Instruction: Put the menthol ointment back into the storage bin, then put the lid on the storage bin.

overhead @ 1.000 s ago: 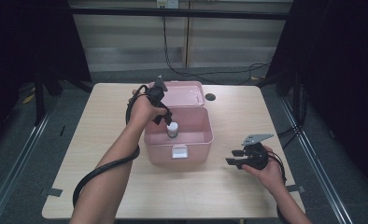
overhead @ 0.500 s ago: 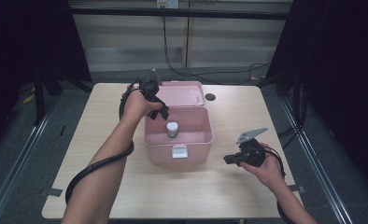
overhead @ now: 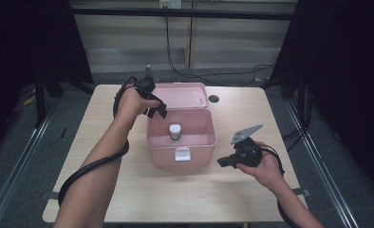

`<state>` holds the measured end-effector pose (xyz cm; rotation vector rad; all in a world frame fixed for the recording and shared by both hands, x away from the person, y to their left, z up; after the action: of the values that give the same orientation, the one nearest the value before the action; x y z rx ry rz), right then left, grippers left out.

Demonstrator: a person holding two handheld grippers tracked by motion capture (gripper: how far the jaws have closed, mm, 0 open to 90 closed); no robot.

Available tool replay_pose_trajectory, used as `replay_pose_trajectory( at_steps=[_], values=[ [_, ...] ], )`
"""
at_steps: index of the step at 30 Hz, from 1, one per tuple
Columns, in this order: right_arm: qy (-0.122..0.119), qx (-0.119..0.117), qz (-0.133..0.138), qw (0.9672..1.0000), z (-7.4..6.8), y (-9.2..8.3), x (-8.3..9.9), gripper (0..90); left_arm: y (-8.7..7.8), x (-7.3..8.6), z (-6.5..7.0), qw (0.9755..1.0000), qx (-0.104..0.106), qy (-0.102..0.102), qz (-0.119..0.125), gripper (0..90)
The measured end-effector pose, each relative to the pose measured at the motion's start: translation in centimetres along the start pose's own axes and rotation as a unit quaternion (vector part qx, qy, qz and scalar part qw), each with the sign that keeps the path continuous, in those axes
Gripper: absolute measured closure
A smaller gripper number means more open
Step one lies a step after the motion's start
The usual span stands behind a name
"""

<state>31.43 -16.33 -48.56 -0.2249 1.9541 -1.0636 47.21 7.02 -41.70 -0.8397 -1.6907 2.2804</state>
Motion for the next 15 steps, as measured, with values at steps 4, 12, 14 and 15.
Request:
replay_pose_trajectory(
  at_steps=[4,12,14,15],
  values=[
    [-0.006,-0.009,0.011,0.9999,-0.7,-0.2,-0.9,90.0,-0.3,0.0,-0.2,1.0000,0.002,-0.005,0.008,21.1],
    [-0.032,-0.020,0.011,0.9992,-2.2,-0.3,-2.6,90.0,-0.9,0.1,-1.0,0.9998,0.002,-0.017,0.010,20.7],
    [-0.036,-0.023,0.009,0.9990,-2.6,-0.2,-3.1,90.0,-1.0,0.2,-1.4,0.9998,-0.001,-0.018,0.011,20.7],
    [-0.041,-0.023,0.008,0.9989,-2.8,0.0,-3.3,90.0,-1.0,0.3,-1.5,0.9997,-0.001,-0.023,0.012,20.7]
  ],
)
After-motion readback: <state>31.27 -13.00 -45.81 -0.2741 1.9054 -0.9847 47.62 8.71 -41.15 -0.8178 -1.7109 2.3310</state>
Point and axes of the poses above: each handheld gripper's, and its own axes: y roughly forward along the jaws, x roughly out of its underside, z roughly to its right, the point moved 9 cm from there along y, roughly forward along the jaws, and after that the axes turned 5 degrees about y, right-handed, at the moved point
